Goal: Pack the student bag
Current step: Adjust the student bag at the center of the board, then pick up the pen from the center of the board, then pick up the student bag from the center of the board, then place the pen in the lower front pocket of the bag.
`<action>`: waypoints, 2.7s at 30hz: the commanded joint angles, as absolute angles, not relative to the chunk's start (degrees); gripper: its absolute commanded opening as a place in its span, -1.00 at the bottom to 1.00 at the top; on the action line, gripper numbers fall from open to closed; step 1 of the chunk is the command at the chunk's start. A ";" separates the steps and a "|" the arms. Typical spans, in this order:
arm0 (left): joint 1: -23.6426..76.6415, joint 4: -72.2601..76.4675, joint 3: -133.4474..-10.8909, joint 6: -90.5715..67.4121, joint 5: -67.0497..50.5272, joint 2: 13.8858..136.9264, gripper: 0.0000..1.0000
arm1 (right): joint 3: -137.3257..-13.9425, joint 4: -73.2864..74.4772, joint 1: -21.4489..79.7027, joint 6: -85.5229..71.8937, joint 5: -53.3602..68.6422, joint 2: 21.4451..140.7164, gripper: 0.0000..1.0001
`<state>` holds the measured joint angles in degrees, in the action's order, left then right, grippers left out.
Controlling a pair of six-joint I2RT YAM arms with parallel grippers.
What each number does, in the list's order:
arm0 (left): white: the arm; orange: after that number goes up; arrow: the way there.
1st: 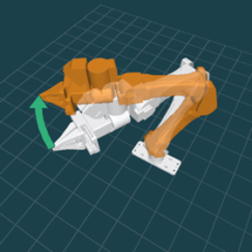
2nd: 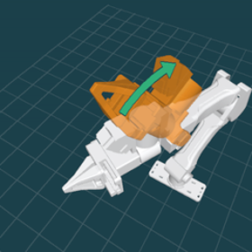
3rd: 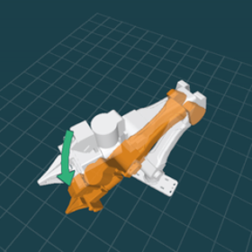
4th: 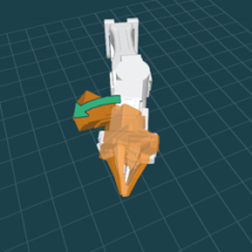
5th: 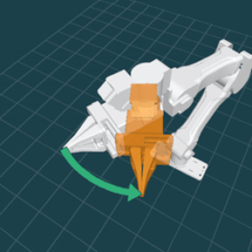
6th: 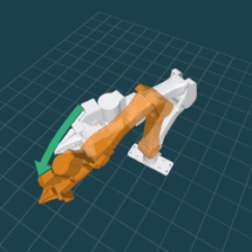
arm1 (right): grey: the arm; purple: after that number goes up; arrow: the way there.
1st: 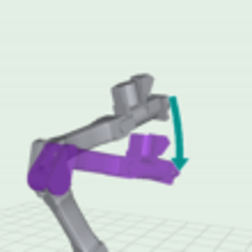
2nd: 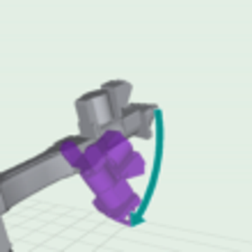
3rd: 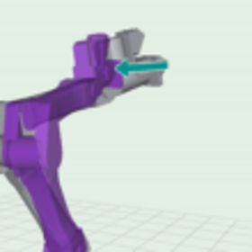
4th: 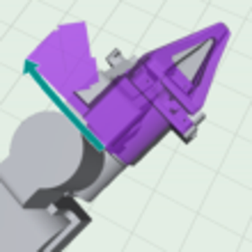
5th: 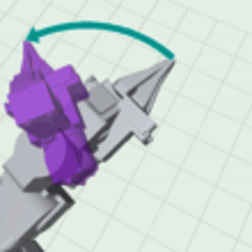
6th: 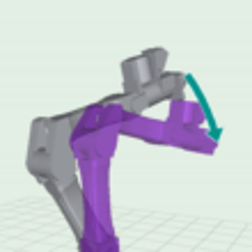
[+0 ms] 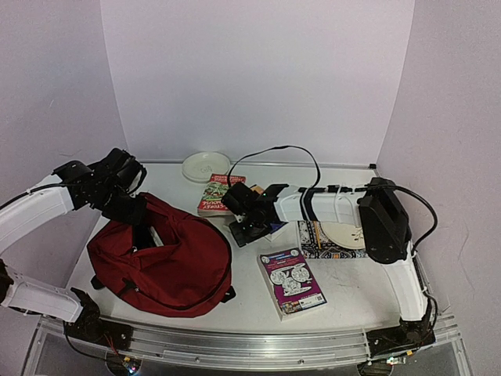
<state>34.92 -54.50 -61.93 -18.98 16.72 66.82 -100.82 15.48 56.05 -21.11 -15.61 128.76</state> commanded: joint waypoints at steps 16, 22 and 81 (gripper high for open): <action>34.78 -52.43 -66.89 -17.16 16.09 68.58 -1.00 | -110.97 17.93 52.90 -18.73 -11.97 139.53 -0.07; 34.75 -51.96 -67.06 -16.68 15.15 69.22 -1.00 | -108.23 17.93 52.90 -19.98 -8.29 138.47 -0.43; 34.83 -35.89 -68.11 -21.57 -12.96 75.32 -1.00 | -94.96 3.69 57.85 -41.65 20.31 114.75 -1.00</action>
